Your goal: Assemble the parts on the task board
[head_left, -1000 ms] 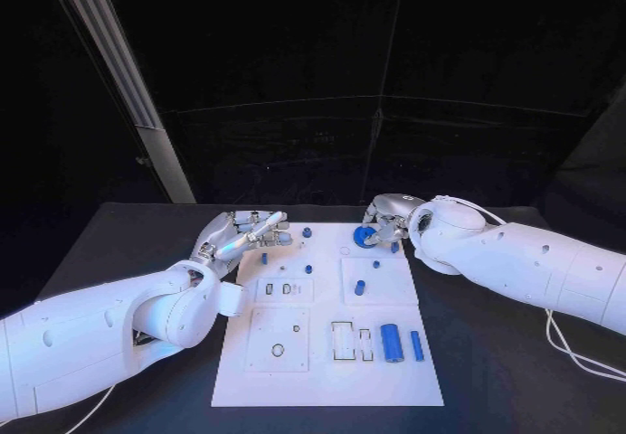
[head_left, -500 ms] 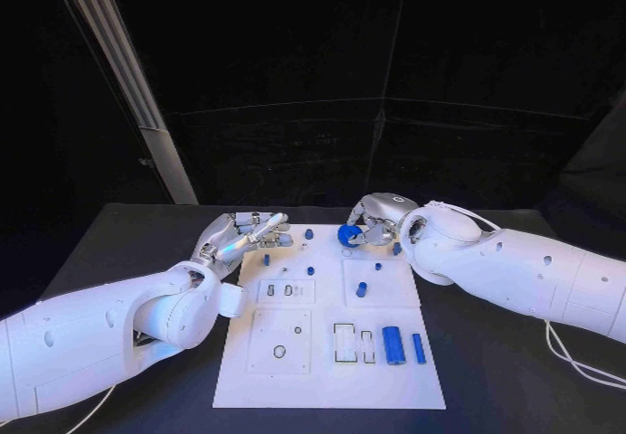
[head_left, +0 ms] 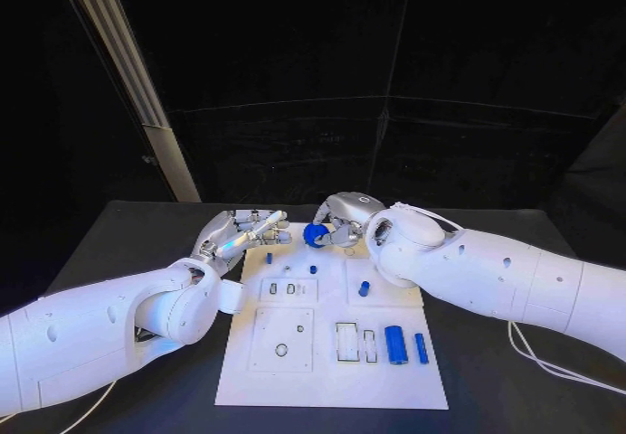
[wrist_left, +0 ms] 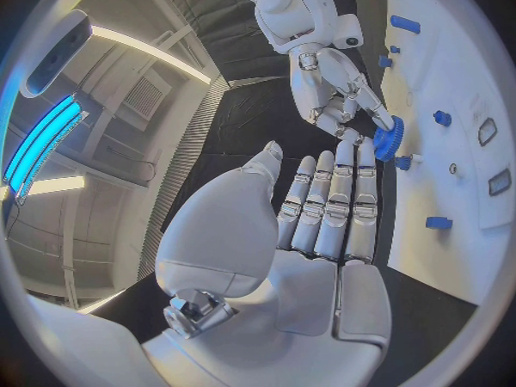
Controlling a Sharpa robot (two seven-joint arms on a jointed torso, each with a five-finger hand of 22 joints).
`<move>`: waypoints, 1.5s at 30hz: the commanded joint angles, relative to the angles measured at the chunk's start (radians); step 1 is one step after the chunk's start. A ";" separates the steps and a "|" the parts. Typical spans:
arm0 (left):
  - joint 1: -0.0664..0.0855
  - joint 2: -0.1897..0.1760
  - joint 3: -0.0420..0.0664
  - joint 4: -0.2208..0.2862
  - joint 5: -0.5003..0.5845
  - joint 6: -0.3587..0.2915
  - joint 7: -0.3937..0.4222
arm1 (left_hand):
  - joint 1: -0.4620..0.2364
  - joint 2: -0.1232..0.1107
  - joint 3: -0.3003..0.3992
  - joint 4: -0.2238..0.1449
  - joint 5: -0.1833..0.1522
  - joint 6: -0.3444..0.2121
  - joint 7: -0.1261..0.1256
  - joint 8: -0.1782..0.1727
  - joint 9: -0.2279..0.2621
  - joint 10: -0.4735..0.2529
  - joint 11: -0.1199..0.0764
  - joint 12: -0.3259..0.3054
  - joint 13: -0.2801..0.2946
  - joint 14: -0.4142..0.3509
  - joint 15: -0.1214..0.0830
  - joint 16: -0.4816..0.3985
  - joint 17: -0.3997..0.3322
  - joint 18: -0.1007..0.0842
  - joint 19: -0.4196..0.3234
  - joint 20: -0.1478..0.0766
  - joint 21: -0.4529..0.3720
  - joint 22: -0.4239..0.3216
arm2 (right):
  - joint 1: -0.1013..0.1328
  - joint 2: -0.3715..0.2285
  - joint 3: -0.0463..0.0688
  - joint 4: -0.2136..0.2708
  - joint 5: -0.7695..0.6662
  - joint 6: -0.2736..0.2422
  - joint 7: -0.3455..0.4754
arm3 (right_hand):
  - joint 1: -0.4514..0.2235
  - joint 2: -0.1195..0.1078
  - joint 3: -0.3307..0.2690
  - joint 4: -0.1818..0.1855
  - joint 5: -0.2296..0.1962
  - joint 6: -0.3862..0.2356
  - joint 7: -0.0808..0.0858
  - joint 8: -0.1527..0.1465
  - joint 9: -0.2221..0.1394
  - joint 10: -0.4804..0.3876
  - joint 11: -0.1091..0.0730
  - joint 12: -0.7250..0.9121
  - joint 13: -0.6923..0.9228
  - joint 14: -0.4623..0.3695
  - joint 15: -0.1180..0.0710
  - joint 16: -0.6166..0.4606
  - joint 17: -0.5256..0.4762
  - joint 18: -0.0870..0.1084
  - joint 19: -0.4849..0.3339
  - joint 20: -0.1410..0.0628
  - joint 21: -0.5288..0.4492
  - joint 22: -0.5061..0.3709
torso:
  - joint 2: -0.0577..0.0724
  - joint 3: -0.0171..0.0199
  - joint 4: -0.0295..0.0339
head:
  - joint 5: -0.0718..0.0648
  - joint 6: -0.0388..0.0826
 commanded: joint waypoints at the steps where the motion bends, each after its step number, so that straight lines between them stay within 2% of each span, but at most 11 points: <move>1: 0.002 0.000 0.000 -0.001 -0.008 0.008 0.012 | 0.001 0.010 -0.001 -0.006 0.003 0.001 0.006 -0.007 -0.001 -0.001 0.005 -0.002 -0.001 0.005 0.004 -0.007 0.001 0.014 0.006 0.003 -0.004 -0.001 | -0.002 0.016 0.000 -0.020 -0.012 0.003 0.005 | -0.011 -0.002 0.007 0.005 0.003 0.047 -0.024 0.000 0.008 0.004 0.003 0.001 -0.001 0.094 -0.006 0.003 0.200 -0.018 0.002 -0.007 0.005 0.000 | 0.001 0.0007 -0.0005 | 0.001 -0.001; 6: 0.002 0.000 0.000 -0.002 -0.008 0.008 0.013 | 0.001 0.010 -0.001 -0.006 0.003 0.001 0.006 -0.007 -0.001 -0.001 0.005 -0.002 -0.001 0.005 0.004 -0.007 0.001 0.014 0.006 0.003 -0.004 -0.001 | -0.007 0.045 -0.001 -0.054 -0.013 0.013 0.009 | -0.012 -0.005 0.010 0.004 0.006 0.045 -0.023 -0.003 0.007 0.002 0.003 -0.002 -0.003 0.094 -0.005 0.003 0.199 -0.018 0.001 -0.007 0.004 -0.001 | -0.001 0.0004 -0.0013 | 0.002 -0.009; 13: 0.002 0.004 0.000 -0.006 -0.008 0.008 0.014 | 0.001 0.010 -0.001 -0.006 0.003 0.001 0.006 -0.007 -0.001 -0.001 0.005 -0.002 -0.001 0.005 0.004 -0.007 0.001 0.014 0.006 0.003 -0.004 -0.001 | -0.016 0.076 -0.001 -0.093 -0.023 0.048 0.022 | -0.017 -0.014 0.013 0.003 0.006 0.041 -0.021 -0.009 0.004 -0.001 0.005 -0.004 -0.005 0.094 -0.004 0.002 0.199 -0.018 0.000 -0.006 0.003 -0.003 | -0.001 0.0018 -0.0009 | 0.004 -0.010; 16: 0.002 0.004 0.000 -0.007 -0.008 0.008 0.015 | 0.001 0.010 -0.001 -0.006 0.003 0.001 0.006 -0.007 -0.001 -0.001 0.005 -0.002 -0.001 0.005 0.004 -0.007 0.001 0.014 0.006 0.003 -0.004 -0.001 | -0.020 0.086 0.000 -0.104 -0.031 0.044 0.026 | -0.019 -0.019 0.014 0.002 0.006 0.038 -0.019 -0.013 0.003 -0.006 0.007 -0.009 -0.011 0.094 -0.003 0.002 0.198 -0.017 -0.001 -0.005 0.002 -0.005 | -0.002 0.0016 -0.0042 | 0.005 -0.010; 23: 0.002 0.006 0.001 -0.009 -0.008 0.008 0.015 | 0.001 0.010 -0.001 -0.006 0.003 0.001 0.006 -0.007 -0.001 -0.001 0.005 -0.002 -0.001 0.005 0.004 -0.007 0.001 0.014 0.006 0.003 -0.004 -0.001 | -0.025 0.103 0.000 -0.121 -0.044 0.042 0.029 | -0.029 -0.039 0.018 0.001 0.002 0.010 -0.007 -0.036 -0.006 -0.023 0.017 -0.025 -0.030 0.094 0.005 0.002 0.198 -0.017 -0.005 0.001 0.000 -0.010 | -0.001 0.0008 -0.0023 | 0.005 -0.010; 29: 0.002 0.007 0.001 -0.009 -0.008 0.008 0.014 | 0.001 0.010 -0.001 -0.006 0.003 0.001 0.006 -0.007 -0.001 -0.001 0.005 -0.002 -0.001 0.005 0.004 -0.007 0.001 0.014 0.006 0.003 -0.004 -0.001 | -0.026 0.113 0.000 -0.134 -0.046 0.051 0.027 | -0.040 -0.054 0.016 0.001 -0.013 -0.041 0.008 -0.072 -0.012 -0.041 0.031 -0.043 -0.049 0.093 0.017 0.002 0.198 -0.016 -0.010 0.012 -0.004 -0.016 | -0.001 0.0012 -0.0031 | 0.007 -0.012; 32: 0.002 0.007 0.001 -0.010 -0.008 0.009 0.014 | 0.001 0.010 -0.001 -0.006 0.003 0.001 0.006 -0.007 -0.001 -0.001 0.005 -0.002 -0.001 0.005 0.004 -0.007 0.001 0.014 0.006 0.003 -0.004 -0.001 | -0.026 0.117 0.000 -0.140 -0.047 0.055 0.027 | -0.048 -0.062 0.007 0.003 -0.021 -0.089 0.020 -0.104 -0.014 -0.052 0.041 -0.052 -0.059 0.093 0.026 0.002 0.199 -0.016 -0.013 0.019 -0.005 -0.020 | -0.002 0.0012 -0.0028 | 0.007 -0.013; 35: 0.003 0.007 0.001 -0.010 -0.008 0.009 0.013 | 0.001 0.010 -0.001 -0.006 0.003 0.001 0.006 -0.007 -0.001 -0.001 0.005 -0.002 -0.001 0.005 0.004 -0.007 0.001 0.014 0.006 0.003 -0.004 -0.001 | -0.026 0.120 0.000 -0.144 -0.047 0.063 0.028 | -0.058 -0.070 -0.009 0.010 -0.028 -0.234 0.031 -0.129 -0.021 -0.061 0.052 -0.057 -0.066 0.093 0.036 0.002 0.198 -0.015 -0.016 0.029 -0.006 -0.022 | -0.002 0.0013 -0.0029 | 0.007 -0.012; 37: 0.003 0.007 0.001 -0.010 -0.008 0.009 0.013 | 0.001 0.010 -0.001 -0.006 0.003 0.001 0.006 -0.007 -0.001 -0.001 0.005 -0.002 -0.001 0.005 0.004 -0.007 0.001 0.014 0.006 0.003 -0.004 -0.001 | -0.026 0.121 0.000 -0.145 -0.047 0.069 0.029 | -0.065 -0.074 -0.019 0.015 -0.029 -0.270 0.034 -0.130 -0.023 -0.063 0.055 -0.058 -0.067 0.093 0.038 0.002 0.198 -0.015 -0.016 0.032 -0.006 -0.023 | -0.002 0.0012 -0.0029 | 0.006 -0.012; 42: 0.003 0.007 0.001 -0.010 -0.008 0.009 0.012 | 0.001 0.012 -0.001 -0.006 0.003 0.003 0.006 -0.007 -0.001 0.000 0.005 -0.002 -0.001 0.006 0.004 -0.008 0.001 0.014 0.007 0.003 -0.005 -0.002 | -0.026 0.121 -0.001 -0.146 -0.045 0.091 0.030 | -0.104 -0.079 -0.050 0.048 -0.030 -0.224 0.037 -0.122 -0.015 -0.063 0.060 -0.054 -0.065 0.093 0.043 0.002 0.198 -0.014 -0.018 0.038 -0.005 -0.023 | -0.002 0.0010 -0.0029 | 0.006 -0.013; 45: 0.003 0.006 0.001 -0.009 -0.008 0.009 0.011 | 0.001 0.012 -0.001 -0.006 0.003 0.003 0.006 -0.008 -0.001 0.000 0.005 -0.003 -0.001 0.006 0.004 -0.008 0.002 0.014 0.007 0.003 -0.005 -0.002 | -0.026 0.118 -0.001 -0.145 -0.039 0.101 0.029 | -0.149 -0.064 -0.071 0.091 -0.013 -0.159 0.036 -0.112 -0.008 -0.062 0.060 -0.050 -0.061 0.093 0.044 0.003 0.200 -0.014 -0.018 0.040 -0.003 -0.023 | -0.002 0.0015 -0.0032 | 0.006 -0.013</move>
